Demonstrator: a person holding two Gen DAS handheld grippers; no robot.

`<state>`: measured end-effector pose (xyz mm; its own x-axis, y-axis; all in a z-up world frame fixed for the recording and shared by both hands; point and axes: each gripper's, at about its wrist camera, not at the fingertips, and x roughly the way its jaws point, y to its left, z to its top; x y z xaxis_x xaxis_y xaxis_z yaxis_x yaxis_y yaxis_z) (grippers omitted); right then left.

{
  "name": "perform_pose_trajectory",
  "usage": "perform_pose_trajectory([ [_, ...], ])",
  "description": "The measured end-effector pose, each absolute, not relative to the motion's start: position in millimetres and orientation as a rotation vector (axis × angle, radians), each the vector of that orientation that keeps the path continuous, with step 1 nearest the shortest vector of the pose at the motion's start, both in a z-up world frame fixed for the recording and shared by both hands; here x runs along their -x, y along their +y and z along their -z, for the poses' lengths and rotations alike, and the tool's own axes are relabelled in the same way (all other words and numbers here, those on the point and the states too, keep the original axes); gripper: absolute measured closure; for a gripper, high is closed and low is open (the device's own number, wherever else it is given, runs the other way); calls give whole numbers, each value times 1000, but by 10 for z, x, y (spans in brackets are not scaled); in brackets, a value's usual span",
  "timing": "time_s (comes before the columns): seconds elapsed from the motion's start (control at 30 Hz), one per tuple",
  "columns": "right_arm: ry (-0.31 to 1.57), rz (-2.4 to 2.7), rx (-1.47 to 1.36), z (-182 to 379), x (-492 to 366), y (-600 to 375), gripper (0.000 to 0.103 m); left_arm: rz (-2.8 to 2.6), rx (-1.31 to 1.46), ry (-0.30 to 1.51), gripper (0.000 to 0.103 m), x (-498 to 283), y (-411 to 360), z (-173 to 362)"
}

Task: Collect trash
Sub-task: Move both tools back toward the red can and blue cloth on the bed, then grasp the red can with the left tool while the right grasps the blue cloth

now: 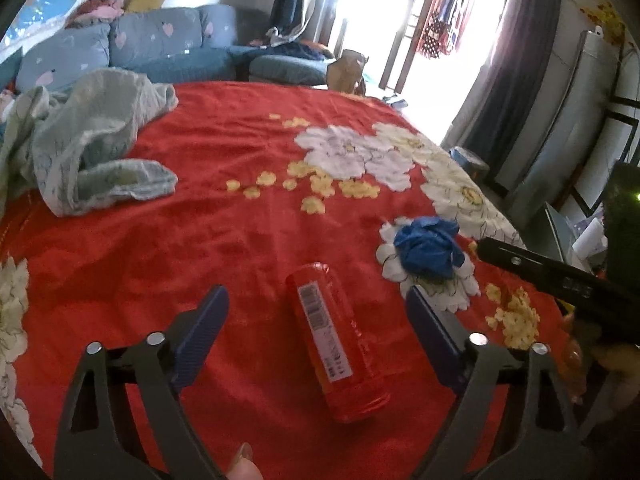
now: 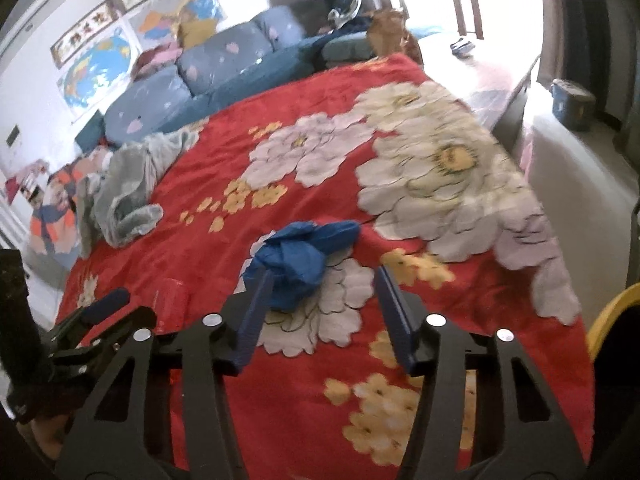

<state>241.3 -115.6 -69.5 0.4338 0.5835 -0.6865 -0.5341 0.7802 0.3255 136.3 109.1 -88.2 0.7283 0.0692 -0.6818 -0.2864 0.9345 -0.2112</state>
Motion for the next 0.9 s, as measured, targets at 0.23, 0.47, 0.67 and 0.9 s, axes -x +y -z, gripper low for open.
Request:
perform_pose_trajectory([
  [0.23,929,-717,-83,867,-2515,-978,76,-154,353,789,29,-1410,1070,1029],
  [0.47,890,-742,-87,827,-2408,-1045,101,-131,357,811,45,-1437,1020,1091],
  [0.67,833,-711,-80,721,-2289,-1301,102,-113,346,826,68,-1465,959,1115],
  [0.9,787,-670,-99,633,-2150,-1693,102,-69,330,812,69,-1476,812,1041],
])
